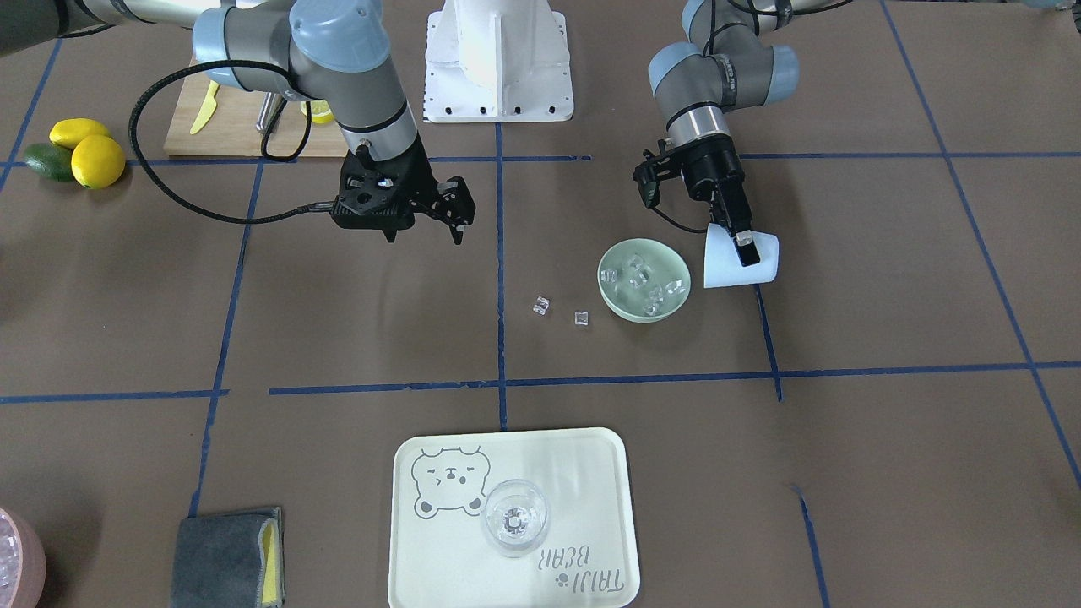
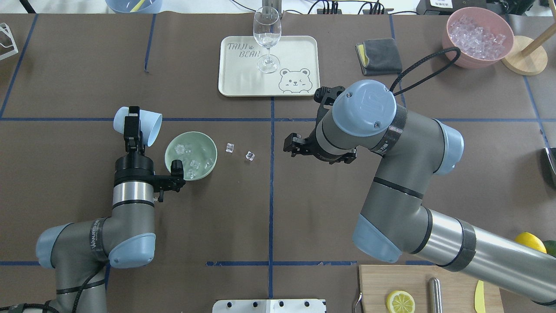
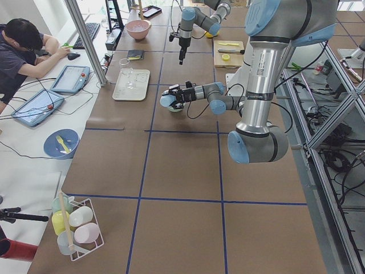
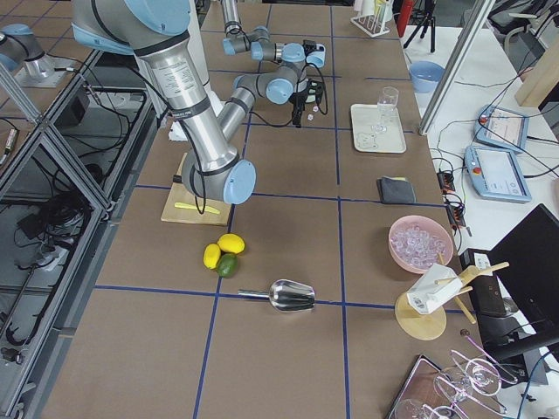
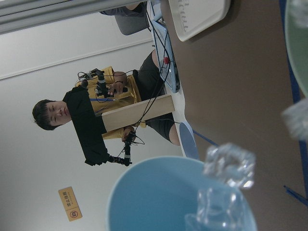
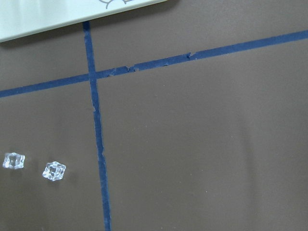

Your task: Pour ice into bowl

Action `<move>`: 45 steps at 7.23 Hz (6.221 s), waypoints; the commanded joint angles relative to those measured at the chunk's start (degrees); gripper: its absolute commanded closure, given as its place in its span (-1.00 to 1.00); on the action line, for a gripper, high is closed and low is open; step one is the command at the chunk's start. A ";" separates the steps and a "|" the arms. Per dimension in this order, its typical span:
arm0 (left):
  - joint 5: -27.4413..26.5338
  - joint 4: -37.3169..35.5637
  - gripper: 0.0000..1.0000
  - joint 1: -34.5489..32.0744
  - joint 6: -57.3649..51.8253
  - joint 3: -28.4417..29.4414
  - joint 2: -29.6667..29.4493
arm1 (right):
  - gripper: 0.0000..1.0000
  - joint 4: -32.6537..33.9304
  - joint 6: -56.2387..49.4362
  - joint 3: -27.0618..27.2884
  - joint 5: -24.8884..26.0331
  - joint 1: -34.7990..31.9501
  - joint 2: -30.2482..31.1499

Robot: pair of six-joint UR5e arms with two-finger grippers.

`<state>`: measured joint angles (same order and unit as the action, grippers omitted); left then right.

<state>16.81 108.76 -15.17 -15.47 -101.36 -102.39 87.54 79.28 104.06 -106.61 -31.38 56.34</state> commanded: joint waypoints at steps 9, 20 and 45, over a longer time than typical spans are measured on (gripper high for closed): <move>0.24 4.51 1.00 0.05 5.61 -1.04 0.44 | -1.00 -0.09 0.79 0.17 -0.09 0.09 -0.27; 9.29 31.56 1.00 0.14 48.98 0.63 2.80 | -1.00 -0.09 1.14 0.18 -0.09 0.18 -0.44; 32.84 71.68 -1.00 -6.27 78.40 20.15 23.82 | -1.00 -6.77 9.06 -30.84 6.68 6.86 -25.40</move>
<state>48.11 179.99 -20.89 63.12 -80.80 -78.97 81.02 88.30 74.09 -100.49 -24.58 31.29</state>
